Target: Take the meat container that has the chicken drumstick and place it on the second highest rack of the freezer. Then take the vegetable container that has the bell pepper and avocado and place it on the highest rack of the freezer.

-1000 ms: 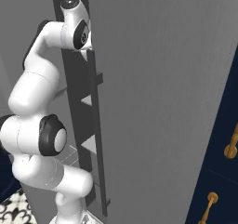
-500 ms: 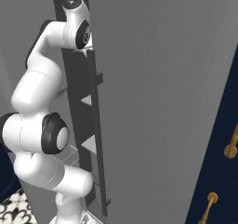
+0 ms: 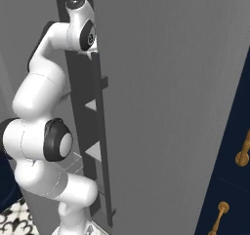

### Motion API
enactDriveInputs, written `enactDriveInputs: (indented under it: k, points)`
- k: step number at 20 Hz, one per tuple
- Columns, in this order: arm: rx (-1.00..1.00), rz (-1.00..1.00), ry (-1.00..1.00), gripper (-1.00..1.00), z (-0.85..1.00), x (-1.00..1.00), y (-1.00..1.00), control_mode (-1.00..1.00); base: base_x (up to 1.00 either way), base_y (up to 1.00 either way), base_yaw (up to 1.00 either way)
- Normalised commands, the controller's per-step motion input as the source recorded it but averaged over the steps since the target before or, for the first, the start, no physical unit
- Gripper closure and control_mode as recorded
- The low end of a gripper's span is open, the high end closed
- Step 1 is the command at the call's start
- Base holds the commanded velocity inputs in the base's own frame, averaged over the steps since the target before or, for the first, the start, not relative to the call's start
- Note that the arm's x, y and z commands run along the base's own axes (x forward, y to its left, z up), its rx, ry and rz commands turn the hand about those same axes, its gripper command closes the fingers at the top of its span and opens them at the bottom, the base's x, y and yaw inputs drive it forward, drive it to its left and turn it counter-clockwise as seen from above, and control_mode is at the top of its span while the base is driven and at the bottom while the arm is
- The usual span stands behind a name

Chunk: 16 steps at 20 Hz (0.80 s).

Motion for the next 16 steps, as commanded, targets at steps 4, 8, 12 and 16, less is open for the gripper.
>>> enactDriveInputs:
  k: [4,8,12,16]
  points:
    - [0.0,0.0,-0.01,-1.0,0.09,-0.29,0.0,-1.0,0.0,0.0,0.0]
    - [0.0,0.0,-0.14,-1.0,0.04,-0.75,0.17,-1.0,0.0,0.0,0.0]
    - [0.0,0.0,-0.12,-1.0,0.0,-0.79,0.07,-1.0,0.0,0.0,0.0]
    - [0.0,0.0,-0.1,-1.0,-0.01,-0.91,0.02,-1.0,0.0,0.0,0.0]
